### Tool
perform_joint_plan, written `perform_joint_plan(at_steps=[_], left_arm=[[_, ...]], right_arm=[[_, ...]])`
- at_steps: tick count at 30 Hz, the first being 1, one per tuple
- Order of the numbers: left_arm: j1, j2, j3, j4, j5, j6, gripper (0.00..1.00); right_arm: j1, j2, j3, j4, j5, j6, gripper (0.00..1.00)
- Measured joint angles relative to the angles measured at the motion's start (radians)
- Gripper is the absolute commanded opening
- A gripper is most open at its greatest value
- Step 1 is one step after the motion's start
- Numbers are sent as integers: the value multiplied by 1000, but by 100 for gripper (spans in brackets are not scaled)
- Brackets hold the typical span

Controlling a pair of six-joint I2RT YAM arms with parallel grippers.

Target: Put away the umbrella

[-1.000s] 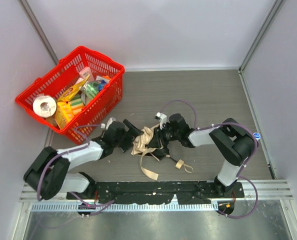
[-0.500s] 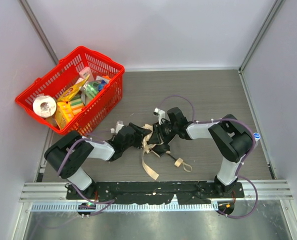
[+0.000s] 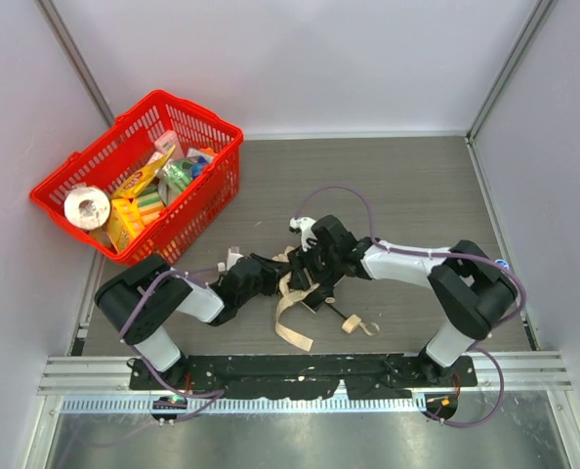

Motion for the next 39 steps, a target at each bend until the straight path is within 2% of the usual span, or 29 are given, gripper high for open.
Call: perform_joint_plan(at_steps=[5,9,15,17,18,27,31,39], left_arm=[[-17,-84,-1,-135,40,-14,0],[-17,-126,15,-239,48,-22,0],[-17,-130,58,-324,60,-36,0],[-18,-130,66,-348,60,-46,0],[-18,-132,72,-364,61,-51,0],[-16,-155,177,-614,72,-81,0],[-4,-154,189,-650,77,-72,0],[51,-154,202,-670,73,-52,0]], right_arm=[[23,-151,1,-129,62,-9,70],[23,-222,27,-164,68,-39,71],[28,-171,14,-96,-34,-26,72],[44,-149,-8,-56,-42,-11,74],[56,-145,-16,-37,-37,-8,78],[246,-143,-67,68,309,-59,82],[320,-127,-74,96,480,-35,82],[367,-77,-86,212,656,18,85]])
